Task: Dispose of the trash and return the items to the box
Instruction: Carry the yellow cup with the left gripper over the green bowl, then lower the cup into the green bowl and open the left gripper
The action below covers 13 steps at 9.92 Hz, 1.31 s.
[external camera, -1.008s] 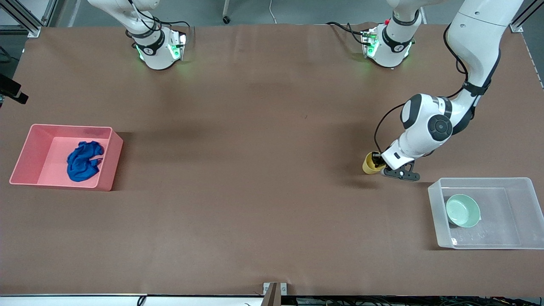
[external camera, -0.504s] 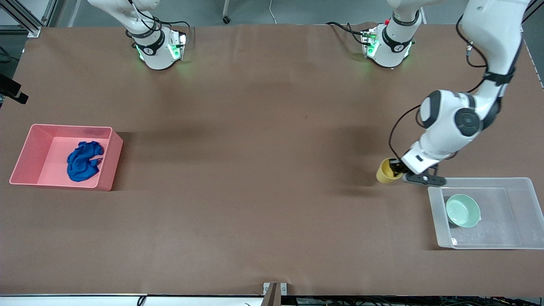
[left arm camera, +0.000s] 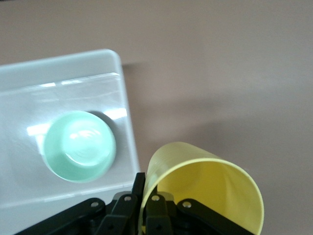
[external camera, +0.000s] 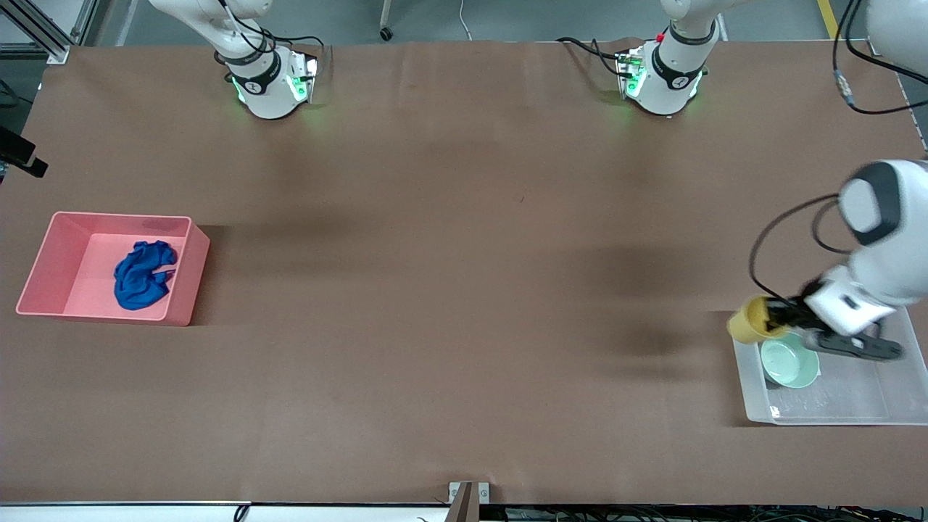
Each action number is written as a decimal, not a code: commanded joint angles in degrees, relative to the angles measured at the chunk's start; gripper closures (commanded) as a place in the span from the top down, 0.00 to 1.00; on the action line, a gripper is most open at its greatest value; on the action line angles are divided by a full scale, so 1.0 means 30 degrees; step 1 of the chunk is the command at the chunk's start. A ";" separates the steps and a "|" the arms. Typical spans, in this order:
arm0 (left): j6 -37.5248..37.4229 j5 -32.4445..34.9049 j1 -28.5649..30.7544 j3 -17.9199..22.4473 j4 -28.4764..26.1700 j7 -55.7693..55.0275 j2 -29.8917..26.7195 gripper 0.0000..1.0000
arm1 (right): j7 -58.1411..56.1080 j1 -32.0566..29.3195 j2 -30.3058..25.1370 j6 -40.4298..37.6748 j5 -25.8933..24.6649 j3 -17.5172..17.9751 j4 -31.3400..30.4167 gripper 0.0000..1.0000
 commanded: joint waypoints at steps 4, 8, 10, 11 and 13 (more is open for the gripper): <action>-0.0243 0.1264 0.1104 0.1341 0.5583 0.4178 0.6552 0.00 | -0.0155 -0.0099 -0.0038 -0.0173 0.0008 0.0062 0.0122 1.00; 0.0871 0.1234 0.0401 0.1873 0.5650 0.3740 0.7937 0.04 | -0.0155 -0.0099 -0.0038 -0.0173 0.0008 0.0062 0.0122 1.00; 0.0871 0.1350 0.0454 0.1845 0.5504 0.3271 0.7386 0.84 | -0.0155 -0.0099 -0.0038 -0.0173 0.0008 0.0062 0.0122 1.00; 0.0697 0.1381 0.0455 0.1844 0.5039 0.3501 0.6337 1.00 | -0.0155 -0.0099 -0.0038 -0.0173 0.0008 0.0062 0.0122 1.00; -0.0352 0.1615 0.0019 0.1815 0.3956 0.3329 0.3355 1.00 | -0.0155 -0.0099 -0.0038 -0.0173 0.0008 0.0062 0.0122 1.00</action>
